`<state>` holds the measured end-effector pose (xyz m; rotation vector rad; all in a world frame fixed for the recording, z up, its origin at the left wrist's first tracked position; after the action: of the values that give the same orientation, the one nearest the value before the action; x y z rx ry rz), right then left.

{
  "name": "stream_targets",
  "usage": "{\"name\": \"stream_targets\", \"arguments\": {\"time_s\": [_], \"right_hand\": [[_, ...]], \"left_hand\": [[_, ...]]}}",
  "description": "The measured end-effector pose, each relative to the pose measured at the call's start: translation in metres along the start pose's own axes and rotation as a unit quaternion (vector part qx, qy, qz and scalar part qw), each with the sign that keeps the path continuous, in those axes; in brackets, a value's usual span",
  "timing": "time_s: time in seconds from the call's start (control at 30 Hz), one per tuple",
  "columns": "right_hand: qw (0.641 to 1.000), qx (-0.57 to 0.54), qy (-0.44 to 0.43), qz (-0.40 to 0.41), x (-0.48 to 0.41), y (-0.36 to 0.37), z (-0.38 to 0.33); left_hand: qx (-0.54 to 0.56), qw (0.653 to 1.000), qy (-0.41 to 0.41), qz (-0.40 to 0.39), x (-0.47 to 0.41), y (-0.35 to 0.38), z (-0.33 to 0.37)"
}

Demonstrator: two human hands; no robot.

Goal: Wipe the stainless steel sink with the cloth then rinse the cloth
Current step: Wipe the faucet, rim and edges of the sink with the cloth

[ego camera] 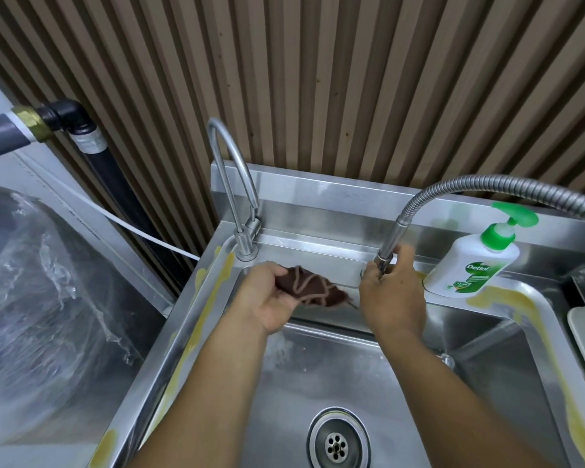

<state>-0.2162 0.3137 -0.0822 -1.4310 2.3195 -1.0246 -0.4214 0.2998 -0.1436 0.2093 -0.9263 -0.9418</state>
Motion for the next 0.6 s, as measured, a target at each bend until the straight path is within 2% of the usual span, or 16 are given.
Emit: {"name": "stream_targets", "arguments": {"time_s": [0.1, 0.2, 0.33, 0.4, 0.5, 0.6], "right_hand": [[1.000, 0.005, 0.007, 0.000, 0.000, 0.001, 0.001], [1.000, 0.007, 0.009, 0.001, 0.000, 0.002, 0.001], [1.000, 0.004, 0.003, 0.000, 0.000, 0.001, 0.001], [1.000, 0.003, 0.000, -0.001, 0.000, 0.001, 0.000], [1.000, 0.002, -0.001, -0.003, 0.000, 0.000, -0.001], [1.000, 0.003, 0.001, -0.001, 0.000, 0.000, -0.001]], "left_hand": [[0.016, 0.995, 0.070, 0.075, -0.011, -0.022, 0.007], [-0.062, 0.987, 0.076, 0.128, -0.011, -0.031, -0.024], [-0.133, 0.989, -0.011, 0.058, -0.006, -0.015, -0.065], [-0.115, 0.992, -0.038, 0.021, -0.004, 0.000, -0.060], [-0.055, 0.998, -0.033, 0.000, 0.002, 0.010, -0.033], [-0.005, 0.999, 0.025, 0.022, 0.000, -0.005, 0.005]]}}
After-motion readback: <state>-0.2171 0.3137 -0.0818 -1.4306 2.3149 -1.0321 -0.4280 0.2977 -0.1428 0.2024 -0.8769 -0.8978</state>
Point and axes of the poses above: each hand's wrist, its own x-axis away from the middle knuckle, its own y-axis out of the palm, z = x × y, the point moved 7 cm from there along -x, towards the middle knuckle, and after that the axes turned 13 degrees about y, right-handed, at the moved point
